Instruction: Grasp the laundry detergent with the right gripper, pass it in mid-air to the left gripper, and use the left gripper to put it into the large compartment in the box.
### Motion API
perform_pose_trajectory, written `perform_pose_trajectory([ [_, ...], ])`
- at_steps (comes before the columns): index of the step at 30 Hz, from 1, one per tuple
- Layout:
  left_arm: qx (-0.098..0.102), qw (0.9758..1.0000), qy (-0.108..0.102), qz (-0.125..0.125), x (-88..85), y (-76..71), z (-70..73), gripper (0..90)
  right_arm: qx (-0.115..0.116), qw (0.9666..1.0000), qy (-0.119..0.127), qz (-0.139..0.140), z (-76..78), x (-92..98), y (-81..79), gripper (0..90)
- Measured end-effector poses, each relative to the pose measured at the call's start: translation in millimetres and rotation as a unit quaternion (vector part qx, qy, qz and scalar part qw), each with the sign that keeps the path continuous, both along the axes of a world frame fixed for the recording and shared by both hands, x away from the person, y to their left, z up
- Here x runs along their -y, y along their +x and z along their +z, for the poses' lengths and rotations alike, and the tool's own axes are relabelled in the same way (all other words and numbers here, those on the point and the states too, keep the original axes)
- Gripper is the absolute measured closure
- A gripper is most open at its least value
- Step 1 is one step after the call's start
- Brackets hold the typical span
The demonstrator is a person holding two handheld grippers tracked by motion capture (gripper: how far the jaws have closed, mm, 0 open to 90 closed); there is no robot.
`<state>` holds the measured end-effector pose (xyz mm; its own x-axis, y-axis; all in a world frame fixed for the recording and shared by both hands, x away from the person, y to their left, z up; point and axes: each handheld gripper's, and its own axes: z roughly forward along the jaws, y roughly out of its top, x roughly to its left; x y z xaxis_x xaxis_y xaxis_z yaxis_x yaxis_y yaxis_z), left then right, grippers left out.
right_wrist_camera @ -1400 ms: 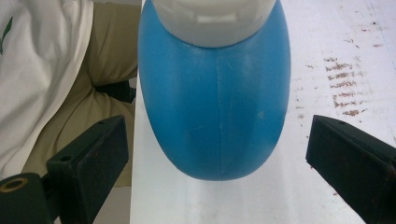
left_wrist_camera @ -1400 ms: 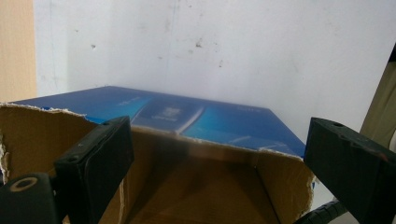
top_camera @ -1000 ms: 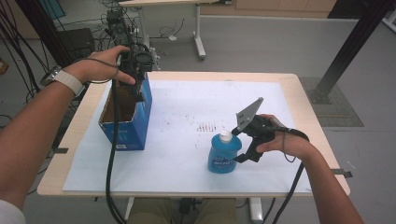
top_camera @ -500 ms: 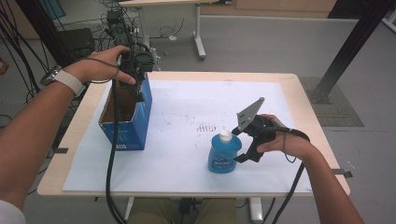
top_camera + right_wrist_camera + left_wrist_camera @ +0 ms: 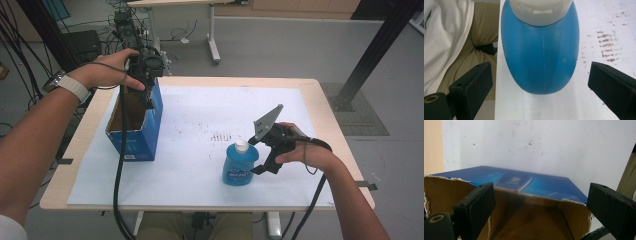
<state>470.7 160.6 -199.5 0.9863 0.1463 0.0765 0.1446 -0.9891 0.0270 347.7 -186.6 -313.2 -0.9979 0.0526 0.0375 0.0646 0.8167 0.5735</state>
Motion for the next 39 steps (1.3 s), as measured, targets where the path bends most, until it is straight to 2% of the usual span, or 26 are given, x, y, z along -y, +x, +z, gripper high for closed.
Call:
perform_pose_trajectory([
  [39, 0.002, 1.0, -0.001, 0.001, 0.4, -0.7, -0.3, 8.9, 0.003, 1.0, 0.001, 0.0, 0.5, -0.5, -0.4, 5.6],
])
